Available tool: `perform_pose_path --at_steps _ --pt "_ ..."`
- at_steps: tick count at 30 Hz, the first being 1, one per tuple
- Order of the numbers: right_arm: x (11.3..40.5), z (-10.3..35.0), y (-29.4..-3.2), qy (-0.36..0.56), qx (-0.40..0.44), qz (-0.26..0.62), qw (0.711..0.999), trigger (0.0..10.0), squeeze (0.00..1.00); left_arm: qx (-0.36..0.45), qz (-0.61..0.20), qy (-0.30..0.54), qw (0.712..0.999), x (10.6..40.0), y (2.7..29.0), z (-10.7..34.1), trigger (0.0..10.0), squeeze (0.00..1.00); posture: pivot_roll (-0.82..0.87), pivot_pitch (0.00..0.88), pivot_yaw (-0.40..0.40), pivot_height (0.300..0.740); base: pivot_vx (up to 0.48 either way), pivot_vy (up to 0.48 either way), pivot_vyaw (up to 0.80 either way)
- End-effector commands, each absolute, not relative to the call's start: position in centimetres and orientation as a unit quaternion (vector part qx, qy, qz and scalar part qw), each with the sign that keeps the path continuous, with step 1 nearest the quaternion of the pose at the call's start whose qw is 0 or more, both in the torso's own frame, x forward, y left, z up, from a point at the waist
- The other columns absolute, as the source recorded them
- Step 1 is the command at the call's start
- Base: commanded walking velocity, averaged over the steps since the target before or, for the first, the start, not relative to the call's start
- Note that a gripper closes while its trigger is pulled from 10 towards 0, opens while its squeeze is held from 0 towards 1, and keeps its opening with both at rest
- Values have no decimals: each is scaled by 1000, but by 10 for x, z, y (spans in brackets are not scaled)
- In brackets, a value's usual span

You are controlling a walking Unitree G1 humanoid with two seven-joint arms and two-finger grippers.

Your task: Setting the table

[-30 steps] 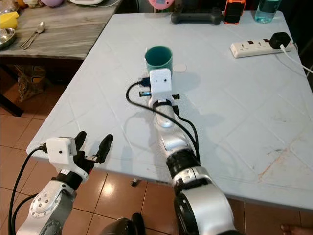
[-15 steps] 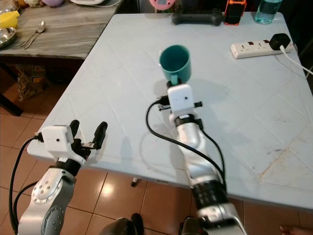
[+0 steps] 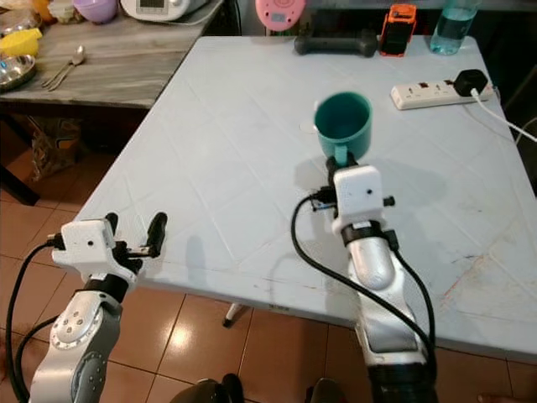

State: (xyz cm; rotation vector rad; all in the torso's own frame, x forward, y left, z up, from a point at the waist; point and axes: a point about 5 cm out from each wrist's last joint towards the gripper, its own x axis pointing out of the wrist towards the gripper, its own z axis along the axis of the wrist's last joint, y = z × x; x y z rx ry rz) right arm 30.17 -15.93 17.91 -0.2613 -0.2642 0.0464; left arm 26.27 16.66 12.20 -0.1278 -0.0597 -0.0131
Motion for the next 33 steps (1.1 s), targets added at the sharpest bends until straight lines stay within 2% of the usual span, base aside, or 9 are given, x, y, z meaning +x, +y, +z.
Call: perform_pose_path --at_steps 1,8,16,33 --pt "298 184 -157 -136 -124 27 982 10000 0 -58 7 -22 998 261 171 117 10000 0 -188 117 109 740 0 0 -731" --pt "298 187 -153 -131 -119 37 983 10000 0 -59 9 -21 998 264 169 116 10000 0 -190 118 108 740 0 0 -600" --pt "297 186 -149 -124 -120 46 984 10000 0 -56 4 -26 998 264 169 117 10000 0 -184 117 111 740 0 0 0" --pt "300 188 -148 -127 -122 41 983 10000 0 -43 -2 -29 999 266 170 118 10000 0 -185 112 119 740 0 328 0"
